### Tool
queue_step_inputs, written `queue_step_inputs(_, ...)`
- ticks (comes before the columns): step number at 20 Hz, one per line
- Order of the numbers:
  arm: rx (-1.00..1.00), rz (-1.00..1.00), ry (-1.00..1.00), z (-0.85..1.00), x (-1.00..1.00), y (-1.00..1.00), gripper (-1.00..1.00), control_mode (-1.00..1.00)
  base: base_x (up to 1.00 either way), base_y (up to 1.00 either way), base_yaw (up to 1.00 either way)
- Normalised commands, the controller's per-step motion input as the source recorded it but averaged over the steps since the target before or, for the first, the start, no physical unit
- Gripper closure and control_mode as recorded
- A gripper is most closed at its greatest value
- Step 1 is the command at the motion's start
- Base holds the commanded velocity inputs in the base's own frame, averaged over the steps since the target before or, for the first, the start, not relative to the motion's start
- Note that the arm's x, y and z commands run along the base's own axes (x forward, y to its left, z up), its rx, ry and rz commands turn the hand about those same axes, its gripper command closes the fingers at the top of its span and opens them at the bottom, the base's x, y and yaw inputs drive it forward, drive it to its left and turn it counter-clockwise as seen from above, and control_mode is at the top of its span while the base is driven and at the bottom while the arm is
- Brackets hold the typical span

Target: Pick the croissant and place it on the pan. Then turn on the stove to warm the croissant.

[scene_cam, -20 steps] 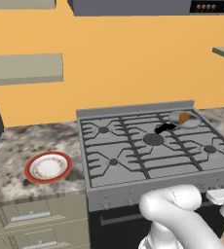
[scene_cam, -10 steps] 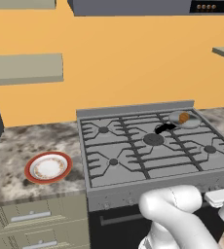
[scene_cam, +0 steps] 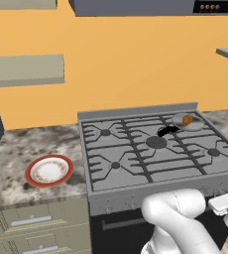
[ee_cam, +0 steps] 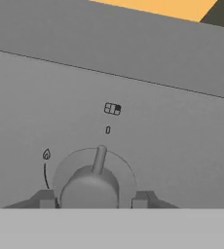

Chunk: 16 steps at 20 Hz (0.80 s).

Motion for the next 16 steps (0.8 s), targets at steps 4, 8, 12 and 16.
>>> queue_step_inputs(4, -0.46, 0.15, -0.20, 0.00, 0.07, 0.23, 1.00, -1.00, 0.00, 0.00, 0.00)
queue_step_inputs(8, -0.44, 0.10, -0.25, 0.01, 0.01, 0.38, 1.00, -1.00, 0.00, 0.00, 0.00)
queue_step_inputs(12, -0.32, 0.11, -0.26, 0.42, 0.16, 0.45, 1.00, -1.00, 0.00, 0.00, 0.00)
queue_step_inputs(16, -0.31, 0.23, -0.14, 0.70, 0.36, 0.47, 1.00, -1.00, 0.00, 0.00, 0.00)
